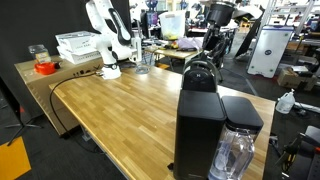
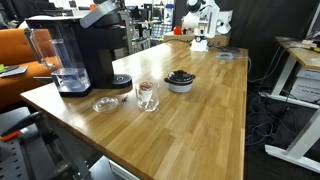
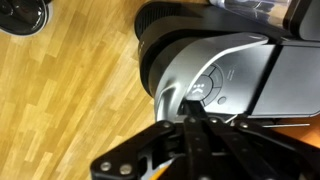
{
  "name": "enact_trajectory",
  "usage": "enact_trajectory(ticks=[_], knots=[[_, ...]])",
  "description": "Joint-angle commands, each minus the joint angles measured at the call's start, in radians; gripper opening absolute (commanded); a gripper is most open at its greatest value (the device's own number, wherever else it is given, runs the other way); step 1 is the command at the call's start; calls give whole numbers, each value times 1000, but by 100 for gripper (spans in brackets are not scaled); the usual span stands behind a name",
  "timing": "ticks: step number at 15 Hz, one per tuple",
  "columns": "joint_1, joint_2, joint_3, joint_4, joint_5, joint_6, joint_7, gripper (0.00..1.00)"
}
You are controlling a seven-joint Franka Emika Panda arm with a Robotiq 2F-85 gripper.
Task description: Close the top compartment of the coffee maker.
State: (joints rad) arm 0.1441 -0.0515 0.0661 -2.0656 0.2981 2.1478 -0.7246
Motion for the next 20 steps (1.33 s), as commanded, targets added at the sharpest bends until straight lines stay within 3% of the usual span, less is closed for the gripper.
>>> enact_trajectory(ticks=[1,8,20], knots=[[-32,11,-12,-28,21,52,15,0],[-82,28,-42,-67,30,84,31,0],[-75,25,-32,-63,24,88,57,0]])
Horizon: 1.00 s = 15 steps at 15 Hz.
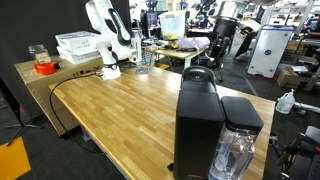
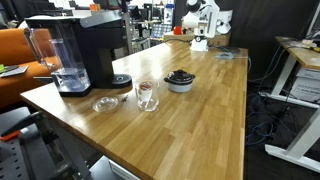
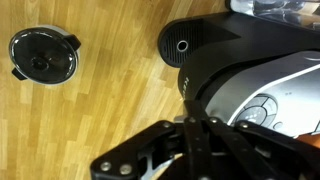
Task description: Close the top compartment of the coffee maker.
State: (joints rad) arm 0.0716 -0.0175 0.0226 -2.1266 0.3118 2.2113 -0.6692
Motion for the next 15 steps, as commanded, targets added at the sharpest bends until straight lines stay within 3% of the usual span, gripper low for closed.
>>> enact_trajectory(ticks=[1,15], knots=[[0,-11,14,0,8,27,1,0],[40,-28,57,23,59,34,-60,0]])
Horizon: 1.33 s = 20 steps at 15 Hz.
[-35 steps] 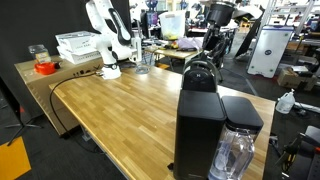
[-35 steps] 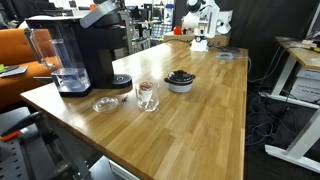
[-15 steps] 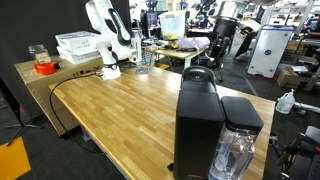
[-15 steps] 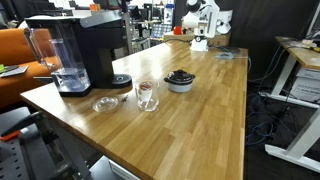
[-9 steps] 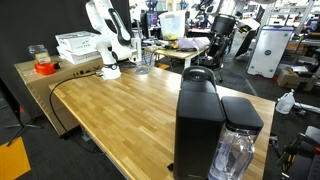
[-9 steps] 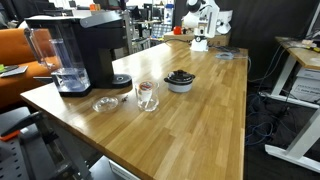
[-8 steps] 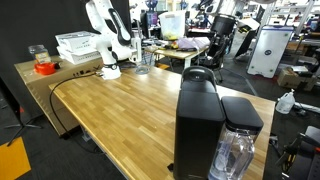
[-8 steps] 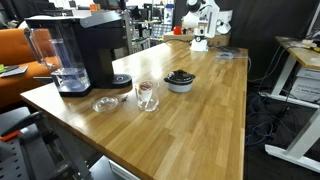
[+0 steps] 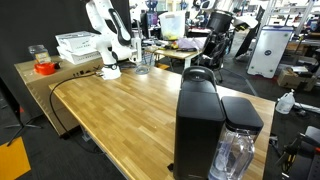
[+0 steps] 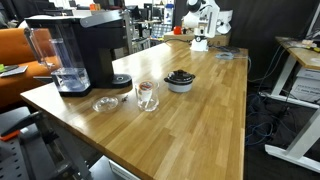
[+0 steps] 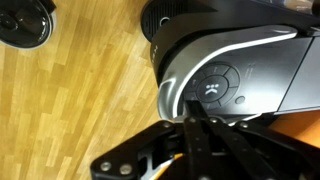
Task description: Close the top compartment of the coffee maker.
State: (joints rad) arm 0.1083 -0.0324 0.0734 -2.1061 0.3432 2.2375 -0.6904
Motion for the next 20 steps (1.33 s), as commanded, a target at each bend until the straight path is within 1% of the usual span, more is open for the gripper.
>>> enact_trajectory(ticks=[1,6,13,20], knots=[[7,-16,8,4,31,7,-42,0],[13,-23,5,-2,47,8,-57,0],[8,-3,-2,-2,77,-4,-70,0],[-6,14,-6,-1,84,-9,-70,0]])
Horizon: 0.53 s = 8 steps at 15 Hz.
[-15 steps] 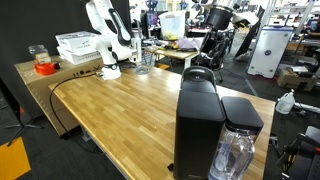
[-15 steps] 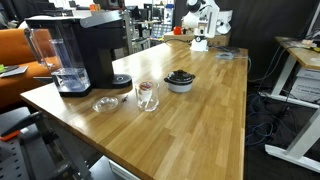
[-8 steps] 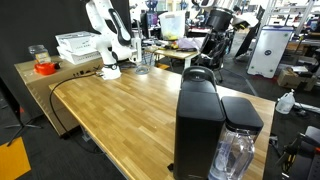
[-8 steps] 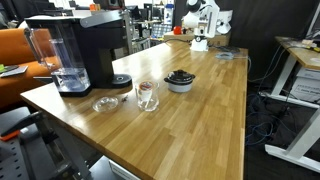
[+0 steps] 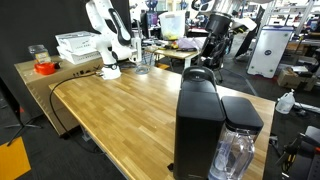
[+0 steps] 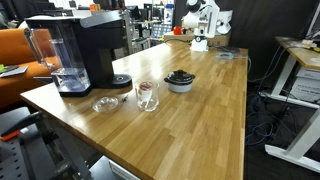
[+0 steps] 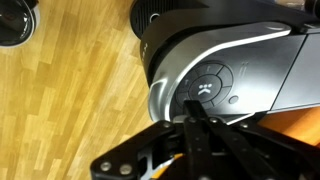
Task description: Close the top compartment of the coffee maker.
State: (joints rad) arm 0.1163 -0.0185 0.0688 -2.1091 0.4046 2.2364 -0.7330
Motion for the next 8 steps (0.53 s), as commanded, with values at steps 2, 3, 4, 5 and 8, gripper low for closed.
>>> enact_trajectory(ticks=[2,3,4,5,8], knots=[[-21,-1,-8,0,26,-10,-29,0],[-24,-1,-12,-1,29,-11,-31,0],[-28,0,-15,-1,32,-12,-34,0],[-32,1,-19,-1,37,-14,-38,0],[-45,10,-30,-2,66,-27,-63,0]])
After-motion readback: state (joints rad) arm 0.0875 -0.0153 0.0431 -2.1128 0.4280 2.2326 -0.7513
